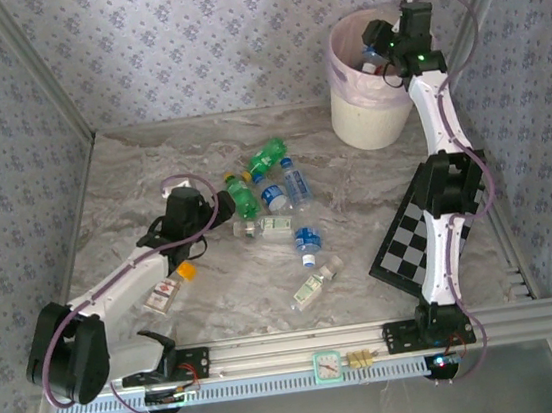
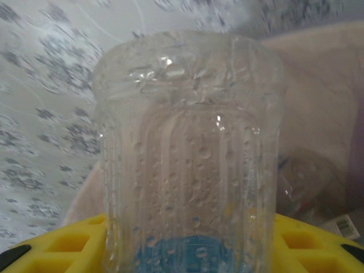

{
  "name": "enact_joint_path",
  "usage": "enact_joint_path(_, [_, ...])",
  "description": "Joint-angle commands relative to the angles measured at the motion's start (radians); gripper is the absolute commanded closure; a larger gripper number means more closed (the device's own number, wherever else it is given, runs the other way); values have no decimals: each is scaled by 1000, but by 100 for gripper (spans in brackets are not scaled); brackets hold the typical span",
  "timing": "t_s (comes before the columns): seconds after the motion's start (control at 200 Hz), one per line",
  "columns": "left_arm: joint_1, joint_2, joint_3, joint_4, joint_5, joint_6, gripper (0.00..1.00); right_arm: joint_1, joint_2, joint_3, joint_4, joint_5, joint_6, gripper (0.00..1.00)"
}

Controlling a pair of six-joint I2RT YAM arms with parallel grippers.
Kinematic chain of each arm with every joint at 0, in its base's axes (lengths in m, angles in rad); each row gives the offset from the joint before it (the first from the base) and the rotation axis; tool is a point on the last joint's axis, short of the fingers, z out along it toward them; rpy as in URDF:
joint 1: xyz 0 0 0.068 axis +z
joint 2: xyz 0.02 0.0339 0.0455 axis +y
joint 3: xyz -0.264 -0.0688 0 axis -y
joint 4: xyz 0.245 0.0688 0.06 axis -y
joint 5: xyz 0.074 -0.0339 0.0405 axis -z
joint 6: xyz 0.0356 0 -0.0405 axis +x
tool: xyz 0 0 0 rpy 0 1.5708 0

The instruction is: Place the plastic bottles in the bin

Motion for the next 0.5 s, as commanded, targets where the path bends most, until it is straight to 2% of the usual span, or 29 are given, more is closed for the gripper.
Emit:
enact_joint_path(0.0, [9, -25, -8, -12, -11, 0, 0, -7, 6, 46, -29, -6, 11, 49])
enact_joint_path(0.065, [8, -23, -6, -11, -10, -1, 0, -8, 8, 47, -33, -6, 10, 43])
enact_joint_path(0.135, [9, -22, -5, -9, -6, -2, 0, -7, 6, 47, -36, -3, 7, 32])
enact_joint_path(0.22, [8, -24, -4, -11, -4, -3, 0, -8, 1, 47, -38, 3, 5, 16])
enact_joint_path(0.275, [8, -27, -4, -11, -4, -5, 0, -8, -3, 47, -40, 5, 3, 0])
enact_joint_path(0.495, [8, -41, -4, -15, 9, 0, 0, -6, -46, 45, -54, 19, -10, 0])
